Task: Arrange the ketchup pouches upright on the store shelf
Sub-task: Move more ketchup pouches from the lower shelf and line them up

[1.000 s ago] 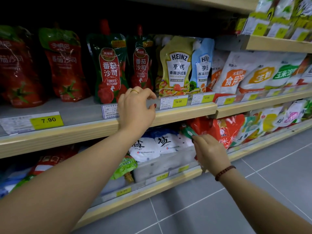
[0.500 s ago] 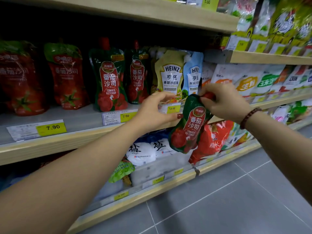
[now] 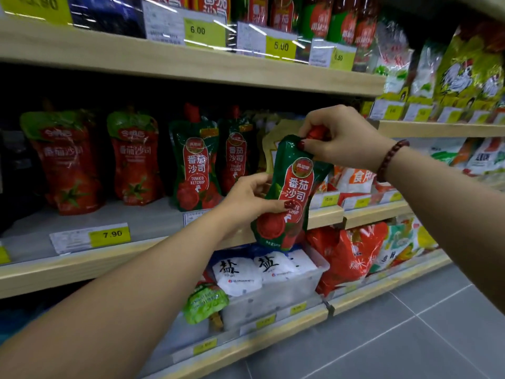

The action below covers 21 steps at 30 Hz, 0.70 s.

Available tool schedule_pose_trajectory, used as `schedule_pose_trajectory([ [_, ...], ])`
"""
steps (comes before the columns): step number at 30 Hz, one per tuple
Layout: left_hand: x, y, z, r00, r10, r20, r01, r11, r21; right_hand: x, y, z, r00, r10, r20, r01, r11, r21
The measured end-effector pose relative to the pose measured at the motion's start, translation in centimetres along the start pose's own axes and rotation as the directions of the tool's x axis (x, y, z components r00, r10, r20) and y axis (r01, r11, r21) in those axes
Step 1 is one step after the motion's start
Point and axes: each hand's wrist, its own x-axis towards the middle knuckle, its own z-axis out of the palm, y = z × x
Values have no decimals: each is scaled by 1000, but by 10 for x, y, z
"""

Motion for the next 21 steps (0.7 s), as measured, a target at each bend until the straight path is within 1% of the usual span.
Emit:
schedule_pose_trajectory([
  [2,1,6,-5,1000,-2,-15,2,1000,-6,6,-1,1,1000,-14,-17,14,1000,17],
  [4,2,11,-11,999,-3,-41,2,999,-34,11,0,1,998,-11,-55,15,997,77],
  [5,2,13,-14,998,-4,-55,1,999,-54,11,2,3,997,12,-79,-1,991,137],
  [7,2,19,-21,996,-8,-88,0,996,-93,9,5,10,988,108,-114,-68,948,310],
  [9,2,24,-29,992,-14,-126,1,995,-104,0,8,25,965,237,-109,-149,844,514],
  [11,3,29,-37,989,-5,-148,-10,995,-103,-14,7,45,943,331,-31,-218,685,695],
  [13,3,34,-42,987,7,-161,-23,994,-103,-29,4,69,935,343,92,-274,532,801],
  [14,3,36,-43,986,14,-165,-32,994,-105,-34,2,80,937,324,130,-282,485,828],
  [15,3,37,-45,985,21,-169,-41,993,-113,-38,-1,91,943,303,138,-270,453,850],
  [17,4,39,-46,983,33,-179,-61,986,-153,-41,-8,110,953,290,91,-207,397,894],
  [19,5,40,-47,982,38,-187,-68,985,-159,-38,-14,122,948,317,39,-150,337,930],
  [21,5,39,-47,979,37,-200,-64,990,-128,-35,-17,129,939,343,5,-113,295,949],
])
